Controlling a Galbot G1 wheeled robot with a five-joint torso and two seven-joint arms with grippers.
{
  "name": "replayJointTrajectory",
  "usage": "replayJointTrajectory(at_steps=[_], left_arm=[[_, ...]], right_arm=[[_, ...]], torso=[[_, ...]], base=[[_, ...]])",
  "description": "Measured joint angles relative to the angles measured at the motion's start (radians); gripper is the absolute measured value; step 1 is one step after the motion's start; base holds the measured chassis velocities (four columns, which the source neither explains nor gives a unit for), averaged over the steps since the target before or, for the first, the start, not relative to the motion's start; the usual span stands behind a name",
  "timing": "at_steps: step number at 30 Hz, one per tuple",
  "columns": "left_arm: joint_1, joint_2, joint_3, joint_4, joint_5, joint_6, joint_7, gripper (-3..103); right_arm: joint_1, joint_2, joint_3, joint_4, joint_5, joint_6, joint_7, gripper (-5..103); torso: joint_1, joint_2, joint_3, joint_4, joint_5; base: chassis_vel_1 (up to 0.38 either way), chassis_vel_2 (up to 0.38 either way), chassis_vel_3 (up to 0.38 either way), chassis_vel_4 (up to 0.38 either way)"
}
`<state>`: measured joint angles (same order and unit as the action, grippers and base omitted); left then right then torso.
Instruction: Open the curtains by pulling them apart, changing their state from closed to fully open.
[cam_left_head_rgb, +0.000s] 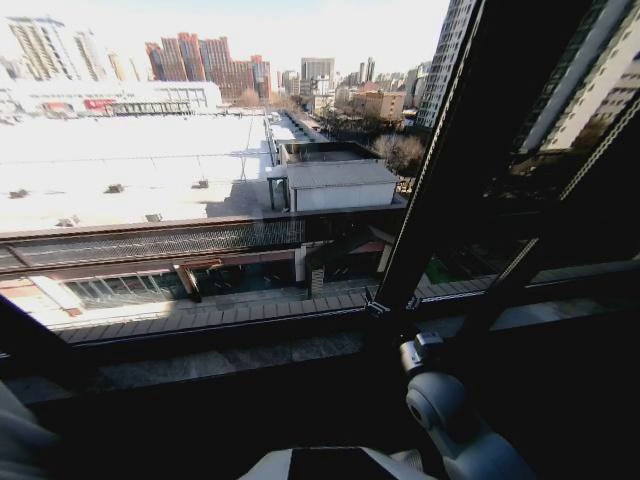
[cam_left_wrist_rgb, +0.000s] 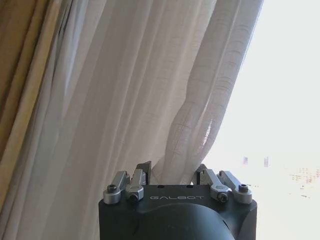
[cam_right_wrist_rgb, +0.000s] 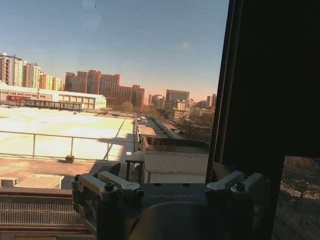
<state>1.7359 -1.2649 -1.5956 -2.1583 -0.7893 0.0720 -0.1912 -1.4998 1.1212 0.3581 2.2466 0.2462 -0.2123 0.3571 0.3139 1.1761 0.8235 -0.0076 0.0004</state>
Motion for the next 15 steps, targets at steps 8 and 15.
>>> replayJointTrajectory(at_steps=[8, 15], left_arm=[[0.055, -0.052, 0.191, -0.142, 0.116, -0.067, 0.168, 73], [0.061, -0.085, 0.450, -0.220, 0.299, -0.046, 0.166, 98]], right_arm=[[0.006, 0.008, 0.000, -0.007, -0.001, 0.000, 0.000, 100], [0.038, 0.012, -0.001, -0.047, 0.000, 0.000, 0.000, 100]], torso=[[0.000, 0.000, 0.000, 0.0000, 0.0001], [0.000, 0.000, 0.000, -0.0003, 0.0000]], base=[[0.000, 0.000, 0.000, 0.000], [0.000, 0.000, 0.000, 0.000]])
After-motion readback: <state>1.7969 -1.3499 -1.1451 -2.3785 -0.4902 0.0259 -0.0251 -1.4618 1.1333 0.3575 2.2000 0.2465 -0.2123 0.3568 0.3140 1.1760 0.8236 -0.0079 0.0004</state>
